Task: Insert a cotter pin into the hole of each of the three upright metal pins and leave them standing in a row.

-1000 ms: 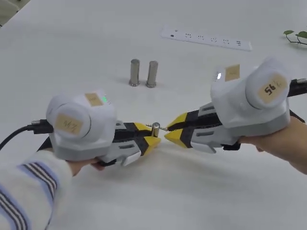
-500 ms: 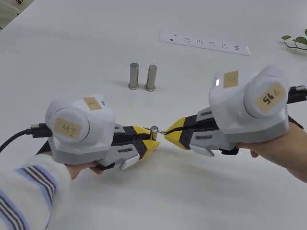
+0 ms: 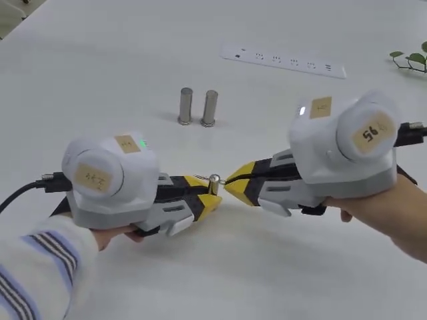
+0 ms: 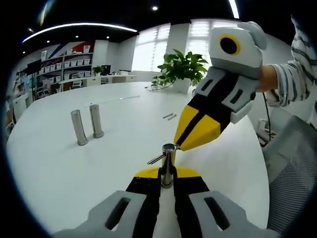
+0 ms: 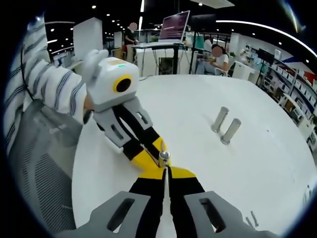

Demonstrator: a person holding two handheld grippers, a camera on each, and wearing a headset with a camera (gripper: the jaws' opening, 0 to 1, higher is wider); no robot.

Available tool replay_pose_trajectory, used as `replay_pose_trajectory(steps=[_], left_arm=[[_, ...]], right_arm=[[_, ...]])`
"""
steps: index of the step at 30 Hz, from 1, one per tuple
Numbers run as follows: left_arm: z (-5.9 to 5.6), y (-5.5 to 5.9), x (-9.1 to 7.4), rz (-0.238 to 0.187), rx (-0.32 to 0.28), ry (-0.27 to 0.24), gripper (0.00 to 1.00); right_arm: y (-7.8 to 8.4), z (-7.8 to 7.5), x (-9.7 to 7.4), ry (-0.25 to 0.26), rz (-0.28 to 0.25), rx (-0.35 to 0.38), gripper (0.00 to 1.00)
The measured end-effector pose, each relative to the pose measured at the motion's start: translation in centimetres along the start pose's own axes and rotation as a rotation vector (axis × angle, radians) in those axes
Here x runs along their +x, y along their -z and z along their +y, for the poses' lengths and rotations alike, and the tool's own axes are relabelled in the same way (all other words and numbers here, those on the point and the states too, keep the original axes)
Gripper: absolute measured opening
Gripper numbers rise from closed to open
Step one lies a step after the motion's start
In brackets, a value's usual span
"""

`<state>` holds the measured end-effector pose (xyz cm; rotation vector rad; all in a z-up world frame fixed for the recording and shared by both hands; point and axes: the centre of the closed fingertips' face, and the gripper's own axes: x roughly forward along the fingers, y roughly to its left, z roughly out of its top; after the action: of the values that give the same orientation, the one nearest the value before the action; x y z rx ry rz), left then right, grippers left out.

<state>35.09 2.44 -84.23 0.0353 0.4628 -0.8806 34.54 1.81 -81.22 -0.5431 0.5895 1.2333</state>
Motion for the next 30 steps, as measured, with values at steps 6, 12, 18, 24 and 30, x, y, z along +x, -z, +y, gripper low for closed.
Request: replay_pose_trajectory(steps=[6,12,18,24,30], left_arm=[[0.1,-0.1,-0.1,-0.002,0.004,-0.002,0.07],[0.1,-0.1,-0.1,-0.007,0.027,-0.017,0.07],[0.7,-0.2,-0.2,0.001,0.031,-0.039,0.07],[1.6,-0.7,-0.3,-0.01,0.045,-0.067,0.07],[3.1,-1.4,-0.4,-0.026,0.078,-0.111,0.07]], right_arm=[[-0.1,-0.1,-1.2,0.028,-0.033,0.042,0.08],[-0.1,0.4,-2.7,0.055,-0.091,0.136,0.11],[1.2,1.4,-3.7,0.061,-0.114,0.247,0.13],[1.6,2.2,-4.4,0.061,-0.191,0.405,0.16],[2.6,2.5,-5.2,0.081,-0.213,0.48,0.19]])
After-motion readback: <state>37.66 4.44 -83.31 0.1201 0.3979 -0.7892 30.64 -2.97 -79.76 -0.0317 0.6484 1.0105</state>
